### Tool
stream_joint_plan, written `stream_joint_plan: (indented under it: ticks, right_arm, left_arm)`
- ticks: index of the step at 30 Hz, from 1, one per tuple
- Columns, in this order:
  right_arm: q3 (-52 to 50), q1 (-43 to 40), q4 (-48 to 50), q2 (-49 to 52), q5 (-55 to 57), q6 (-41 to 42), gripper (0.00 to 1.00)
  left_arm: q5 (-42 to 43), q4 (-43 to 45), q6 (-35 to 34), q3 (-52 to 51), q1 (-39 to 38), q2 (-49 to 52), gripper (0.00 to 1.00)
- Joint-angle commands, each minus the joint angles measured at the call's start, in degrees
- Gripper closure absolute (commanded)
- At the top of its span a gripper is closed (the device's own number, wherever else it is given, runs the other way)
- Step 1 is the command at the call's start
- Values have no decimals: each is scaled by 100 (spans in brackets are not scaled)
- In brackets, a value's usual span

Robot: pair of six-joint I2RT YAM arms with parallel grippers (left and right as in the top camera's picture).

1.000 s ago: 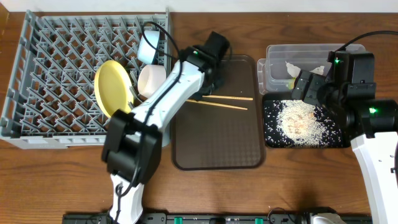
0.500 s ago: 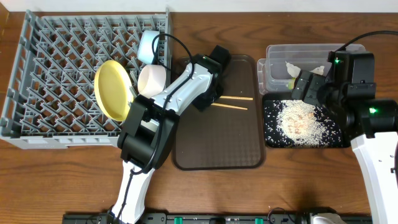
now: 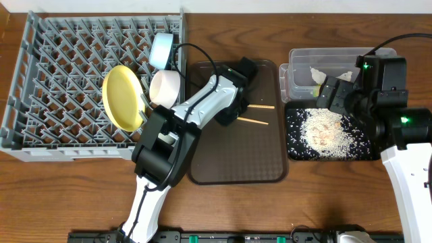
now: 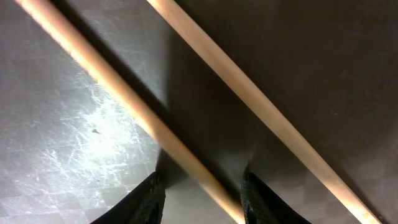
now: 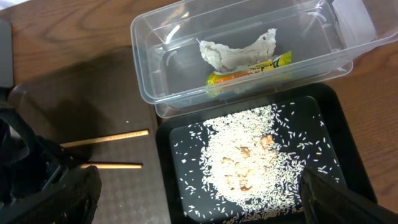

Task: Sort waste into correct bins and load items into the dishwasher
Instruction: 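Lift chopstick with left gripper and carry it to the rack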

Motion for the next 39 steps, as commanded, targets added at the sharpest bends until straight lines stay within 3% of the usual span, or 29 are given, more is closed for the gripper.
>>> stream_joint_plan:
  ticks: [1, 3, 7, 15, 25, 35, 39]
  right_arm:
    - [24, -59, -9, 7, 59, 57, 1]
    - [24, -59, -11, 7, 59, 57, 1]
    - [24, -59, -11, 7, 59, 57, 1]
    - [24, -59, -9, 7, 57, 57, 1]
    - [24, -59, -11, 7, 59, 57, 1]
    - [24, -59, -11, 7, 57, 57, 1]
    - [24, -59, -11, 7, 57, 57, 1]
  left_arm:
    - [-72, 24, -55, -87, 20, 120, 58]
    - [-70, 57, -55, -133, 20, 122, 59]
    - [-72, 79, -138, -293, 7, 122, 71]
    - [-72, 162, -245, -492, 2, 122, 72]
    - [-72, 140, -243, -492, -2, 122, 92]
    - [-66, 138, -131, -492, -2, 120, 92]
    - [-26, 149, 439, -439, 4, 33, 92]
